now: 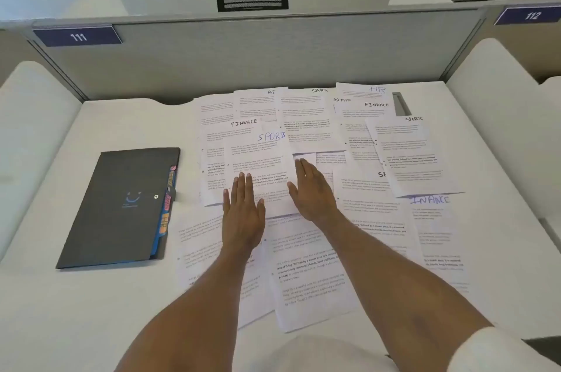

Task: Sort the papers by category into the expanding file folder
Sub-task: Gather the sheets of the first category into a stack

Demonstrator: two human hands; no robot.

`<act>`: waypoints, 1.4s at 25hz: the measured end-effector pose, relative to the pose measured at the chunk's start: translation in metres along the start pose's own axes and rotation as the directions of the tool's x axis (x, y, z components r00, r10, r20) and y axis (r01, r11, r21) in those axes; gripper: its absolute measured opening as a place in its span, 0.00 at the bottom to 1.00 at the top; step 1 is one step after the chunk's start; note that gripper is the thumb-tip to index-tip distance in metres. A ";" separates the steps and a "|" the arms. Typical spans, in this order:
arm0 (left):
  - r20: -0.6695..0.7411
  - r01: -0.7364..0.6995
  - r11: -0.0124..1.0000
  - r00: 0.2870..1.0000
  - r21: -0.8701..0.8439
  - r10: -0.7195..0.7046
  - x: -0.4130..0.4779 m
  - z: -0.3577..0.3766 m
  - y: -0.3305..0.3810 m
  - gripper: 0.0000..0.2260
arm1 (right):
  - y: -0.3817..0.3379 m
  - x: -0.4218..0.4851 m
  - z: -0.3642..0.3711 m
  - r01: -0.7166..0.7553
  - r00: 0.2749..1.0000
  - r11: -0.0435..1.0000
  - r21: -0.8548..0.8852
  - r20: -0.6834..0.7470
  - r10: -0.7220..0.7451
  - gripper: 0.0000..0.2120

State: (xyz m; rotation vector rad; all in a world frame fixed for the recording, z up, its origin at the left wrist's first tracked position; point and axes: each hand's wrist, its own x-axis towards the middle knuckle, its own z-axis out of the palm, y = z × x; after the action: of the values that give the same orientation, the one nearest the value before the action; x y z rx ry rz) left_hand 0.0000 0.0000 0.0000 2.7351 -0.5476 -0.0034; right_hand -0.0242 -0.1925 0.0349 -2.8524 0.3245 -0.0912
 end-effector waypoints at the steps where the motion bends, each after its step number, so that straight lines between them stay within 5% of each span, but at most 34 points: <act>1: 0.020 0.019 1.000 1.000 -0.006 -0.018 0.003 0.003 -0.001 0.29 | -0.003 0.008 0.003 -0.027 1.000 0.999 0.030 0.012 0.026 0.31; 9: 0.163 0.051 0.999 0.985 -0.006 -0.049 0.003 0.040 -0.016 0.29 | -0.014 0.060 0.020 -0.256 0.961 0.955 0.148 0.143 0.235 0.31; 14: 0.167 0.044 0.999 0.985 0.020 -0.047 0.000 0.045 -0.017 0.30 | -0.017 0.069 0.030 -0.271 0.959 0.956 0.109 0.119 0.258 0.28; 21: 0.199 0.073 0.997 0.977 0.027 -0.077 0.001 0.039 -0.013 0.30 | -0.025 0.064 0.030 -0.288 0.956 0.918 0.274 0.021 0.293 0.24; 25: 0.166 0.097 0.995 0.982 -0.011 -0.094 0.002 0.030 -0.007 0.29 | -0.026 0.060 0.026 -0.340 0.929 0.829 0.444 0.021 0.370 0.11; 35: 0.010 0.332 0.868 0.935 -0.370 -0.354 0.007 -0.021 0.004 0.26 | 0.016 0.015 0.002 -0.432 0.855 0.486 0.760 0.173 0.489 0.09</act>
State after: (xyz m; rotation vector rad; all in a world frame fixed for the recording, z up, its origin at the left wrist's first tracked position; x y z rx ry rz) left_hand 0.0069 0.0015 0.0218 2.4150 -0.0261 -0.1041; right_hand -0.0131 -0.2099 0.0290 -1.8002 0.8313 -0.1710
